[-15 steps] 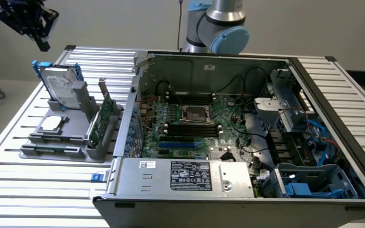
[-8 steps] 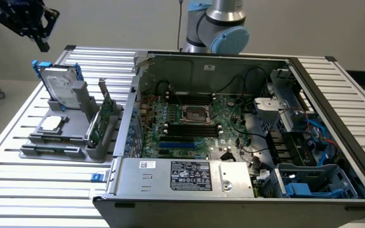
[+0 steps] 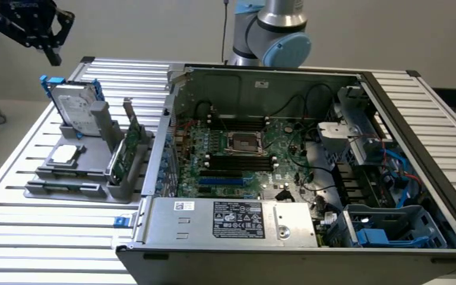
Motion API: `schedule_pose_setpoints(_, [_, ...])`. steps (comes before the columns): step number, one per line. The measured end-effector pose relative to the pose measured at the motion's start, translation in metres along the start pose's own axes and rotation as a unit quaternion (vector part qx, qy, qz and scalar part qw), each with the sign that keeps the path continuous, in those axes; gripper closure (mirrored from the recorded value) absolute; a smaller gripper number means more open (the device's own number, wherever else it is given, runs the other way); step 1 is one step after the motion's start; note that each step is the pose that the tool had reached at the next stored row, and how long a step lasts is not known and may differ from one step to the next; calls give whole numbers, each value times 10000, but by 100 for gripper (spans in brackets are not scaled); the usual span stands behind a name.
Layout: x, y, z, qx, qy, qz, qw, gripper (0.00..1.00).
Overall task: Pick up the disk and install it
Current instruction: 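Pick up the disk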
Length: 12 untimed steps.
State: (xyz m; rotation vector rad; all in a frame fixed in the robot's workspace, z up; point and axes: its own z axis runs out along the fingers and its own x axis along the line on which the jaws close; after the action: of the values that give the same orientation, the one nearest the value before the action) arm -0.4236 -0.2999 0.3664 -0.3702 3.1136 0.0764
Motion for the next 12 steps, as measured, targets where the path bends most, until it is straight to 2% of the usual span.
schedule_pose_setpoints(3, [0,0,7,-3,13,-277,9996,89])
schedule_pose_setpoints(6, [0,-1,15,-6,26,-546,9985,89])
schedule_pose_setpoints(9, [0,-1,21,-9,39,-823,9966,89])
schedule_pose_setpoints(12, [0,-1,26,-12,52,-1095,9940,89])
